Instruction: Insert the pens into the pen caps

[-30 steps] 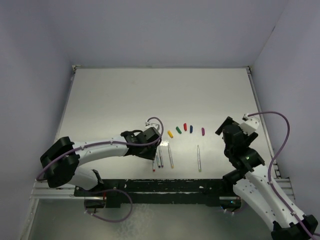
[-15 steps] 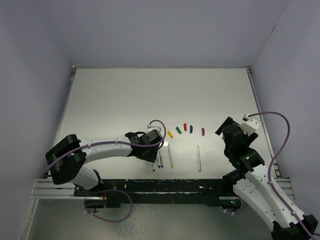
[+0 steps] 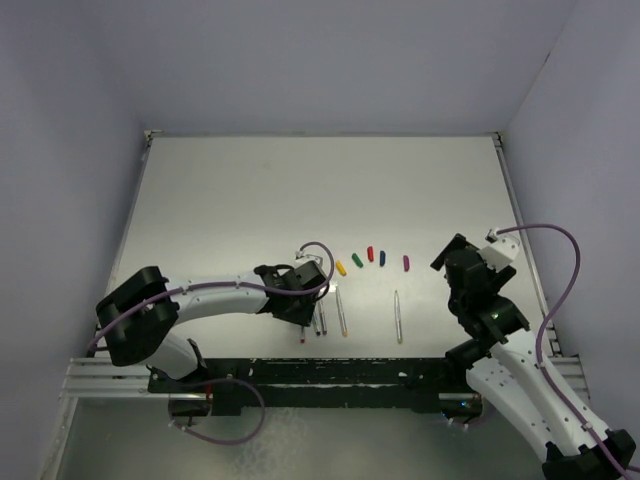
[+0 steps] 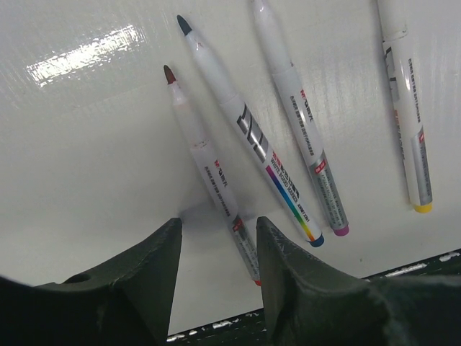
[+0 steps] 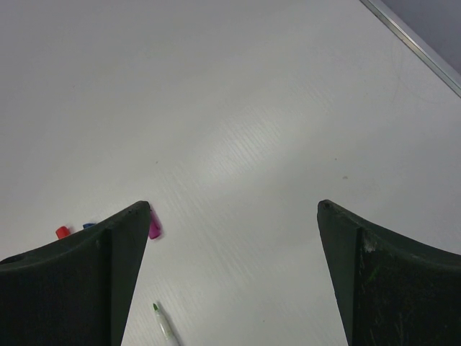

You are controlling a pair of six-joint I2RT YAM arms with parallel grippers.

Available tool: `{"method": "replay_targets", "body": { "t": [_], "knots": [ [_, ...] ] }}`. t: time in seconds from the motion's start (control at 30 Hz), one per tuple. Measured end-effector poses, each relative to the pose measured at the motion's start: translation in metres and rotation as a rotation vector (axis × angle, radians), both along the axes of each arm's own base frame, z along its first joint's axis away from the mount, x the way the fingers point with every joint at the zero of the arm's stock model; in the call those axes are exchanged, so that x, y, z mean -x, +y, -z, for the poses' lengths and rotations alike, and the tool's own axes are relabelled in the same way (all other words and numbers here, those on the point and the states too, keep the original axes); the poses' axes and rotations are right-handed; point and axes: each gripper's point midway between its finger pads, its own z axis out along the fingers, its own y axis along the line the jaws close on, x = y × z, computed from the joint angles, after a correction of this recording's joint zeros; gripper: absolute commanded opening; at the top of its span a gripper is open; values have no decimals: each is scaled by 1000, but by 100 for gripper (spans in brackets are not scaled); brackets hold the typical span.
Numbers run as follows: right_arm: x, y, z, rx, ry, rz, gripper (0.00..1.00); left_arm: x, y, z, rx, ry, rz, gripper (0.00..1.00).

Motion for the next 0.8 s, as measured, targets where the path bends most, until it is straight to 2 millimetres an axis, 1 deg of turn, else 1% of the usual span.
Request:
{"method": "replay_targets", "body": {
  "t": [0.23, 0.53, 0.67, 0.8],
  "knots": [
    [0, 0, 0, 0, 1, 0, 100, 3, 4, 2, -13, 14, -12, 48],
    [2, -1, -2, -8, -11, 1, 100, 17, 23, 6, -36, 45, -63, 45],
    [3, -1, -7, -20, -37, 2, 100, 17, 26, 7, -51, 47, -83, 43],
    [3, -1, -7, -22, -39, 1, 100, 16, 28, 8, -74, 47, -94, 42]
  ]
}}
